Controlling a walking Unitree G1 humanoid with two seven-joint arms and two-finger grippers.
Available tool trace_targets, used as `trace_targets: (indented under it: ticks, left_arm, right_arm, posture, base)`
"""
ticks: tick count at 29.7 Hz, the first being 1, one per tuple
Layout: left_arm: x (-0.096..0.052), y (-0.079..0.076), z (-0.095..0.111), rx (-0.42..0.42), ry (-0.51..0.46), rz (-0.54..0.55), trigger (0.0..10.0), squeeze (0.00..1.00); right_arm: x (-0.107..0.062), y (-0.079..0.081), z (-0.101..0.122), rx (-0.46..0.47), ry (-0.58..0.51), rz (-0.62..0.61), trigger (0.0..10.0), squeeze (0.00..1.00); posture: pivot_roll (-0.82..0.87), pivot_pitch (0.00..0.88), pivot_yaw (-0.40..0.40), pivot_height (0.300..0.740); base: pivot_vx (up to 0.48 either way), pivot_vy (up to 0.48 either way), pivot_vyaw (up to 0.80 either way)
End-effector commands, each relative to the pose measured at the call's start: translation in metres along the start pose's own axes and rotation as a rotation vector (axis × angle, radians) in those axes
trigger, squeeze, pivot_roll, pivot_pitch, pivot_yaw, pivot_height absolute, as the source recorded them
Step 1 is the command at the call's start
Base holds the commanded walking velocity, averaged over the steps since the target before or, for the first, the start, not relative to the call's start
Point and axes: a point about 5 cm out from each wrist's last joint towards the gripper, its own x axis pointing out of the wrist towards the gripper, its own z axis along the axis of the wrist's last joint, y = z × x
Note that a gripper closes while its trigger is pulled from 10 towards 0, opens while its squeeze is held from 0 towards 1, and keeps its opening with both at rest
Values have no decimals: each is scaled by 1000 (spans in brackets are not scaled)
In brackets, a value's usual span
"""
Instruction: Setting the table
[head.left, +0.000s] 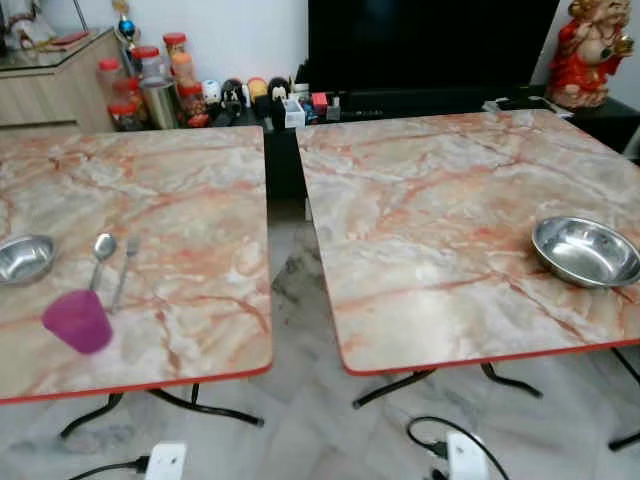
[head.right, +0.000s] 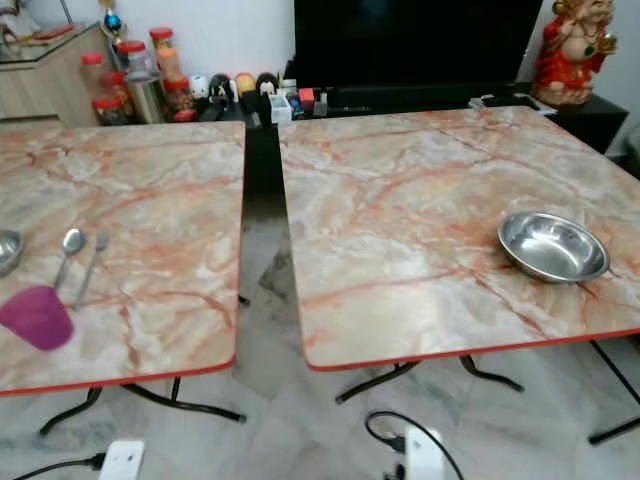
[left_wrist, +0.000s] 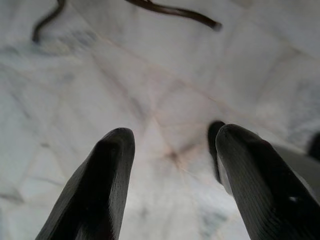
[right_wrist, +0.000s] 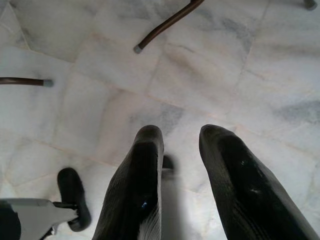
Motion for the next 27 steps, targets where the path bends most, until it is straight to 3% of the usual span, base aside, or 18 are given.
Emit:
trace_targets:
  ticks: [1, 9, 27]
  left_arm:
    - [1, -7, 4, -3, -6, -11, 10000, 0]
    - [1, -6, 4, -4, -8, -11, 10000, 0]
    - [2, -7, 7, 4, -16, -15, 10000, 0]
  right_arm:
    - [0, -10, 2, 4, -7, -26, 10000, 0]
    - [0, -9, 2, -13, -9, -20, 10000, 0]
    - [0, -6, 2, -7, 0, -20, 10000, 0]
  posture:
    - [-10, 0, 9, 740]
    - [-6, 0, 9, 740]
    - [0, 0, 6, 740]
  base:
    - [0, 480, 0]
    - [0, 480, 294]
    - [0, 454, 0]
